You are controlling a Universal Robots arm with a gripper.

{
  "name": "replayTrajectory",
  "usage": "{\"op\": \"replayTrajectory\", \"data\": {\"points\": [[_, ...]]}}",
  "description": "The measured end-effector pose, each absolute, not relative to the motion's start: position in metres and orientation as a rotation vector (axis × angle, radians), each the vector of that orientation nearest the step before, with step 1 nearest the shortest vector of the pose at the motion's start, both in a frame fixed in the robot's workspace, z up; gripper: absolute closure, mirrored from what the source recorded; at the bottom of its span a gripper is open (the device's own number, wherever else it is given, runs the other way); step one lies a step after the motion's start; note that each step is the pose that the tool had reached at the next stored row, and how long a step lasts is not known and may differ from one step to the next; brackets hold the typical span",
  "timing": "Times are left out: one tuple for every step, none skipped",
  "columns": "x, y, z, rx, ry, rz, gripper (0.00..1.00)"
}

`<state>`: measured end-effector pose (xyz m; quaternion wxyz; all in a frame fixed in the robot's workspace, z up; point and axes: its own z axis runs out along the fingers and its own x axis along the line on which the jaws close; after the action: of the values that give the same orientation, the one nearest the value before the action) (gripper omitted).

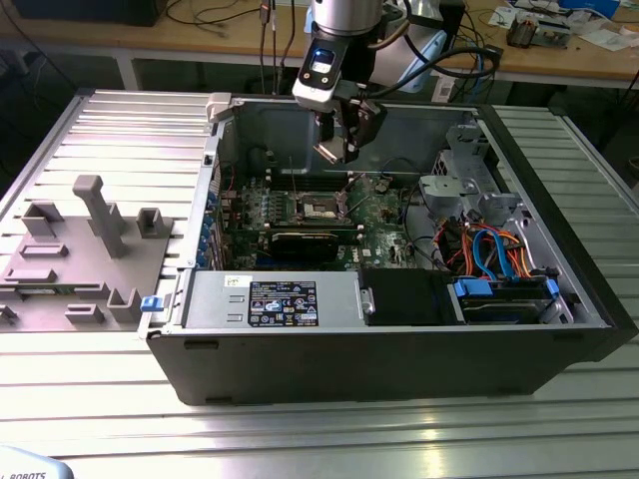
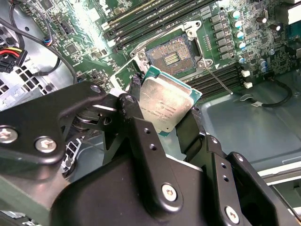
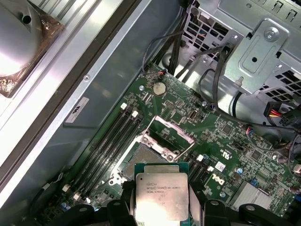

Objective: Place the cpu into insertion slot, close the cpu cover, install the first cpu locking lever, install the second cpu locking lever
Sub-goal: 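Place the cpu into insertion slot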

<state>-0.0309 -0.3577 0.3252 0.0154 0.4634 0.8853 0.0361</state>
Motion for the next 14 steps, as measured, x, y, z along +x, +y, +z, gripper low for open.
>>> {"op": "replayTrajectory", "data": {"points": [[-0.0309,-0.3577,0.3252,1.443,2.753,0.112,0.46],[-0.0309,-0.3577,0.3251,1.446,2.752,0.112,0.46],[-0.0309,-0.3577,0.3250,1.450,2.750,0.112,0.46],[-0.0309,-0.3577,0.3250,1.452,2.748,0.111,0.46],[-0.0309,-0.3577,0.3250,1.453,2.747,0.111,0.46],[-0.0309,-0.3577,0.3249,1.456,2.746,0.111,0.46],[-0.0309,-0.3577,0.3249,1.460,2.744,0.110,0.46],[-0.0309,-0.3577,0.3248,1.462,2.742,0.110,0.46],[-0.0309,-0.3577,0.3248,1.466,2.740,0.110,0.46],[-0.0309,-0.3577,0.3247,1.469,2.738,0.109,0.46],[-0.0309,-0.3577,0.3247,1.471,2.737,0.109,0.46],[-0.0309,-0.3577,0.3246,1.472,2.736,0.109,0.46],[-0.0309,-0.3577,0.3246,1.475,2.735,0.109,0.46],[-0.0309,-0.3577,0.3245,1.476,2.734,0.109,0.46]]}}
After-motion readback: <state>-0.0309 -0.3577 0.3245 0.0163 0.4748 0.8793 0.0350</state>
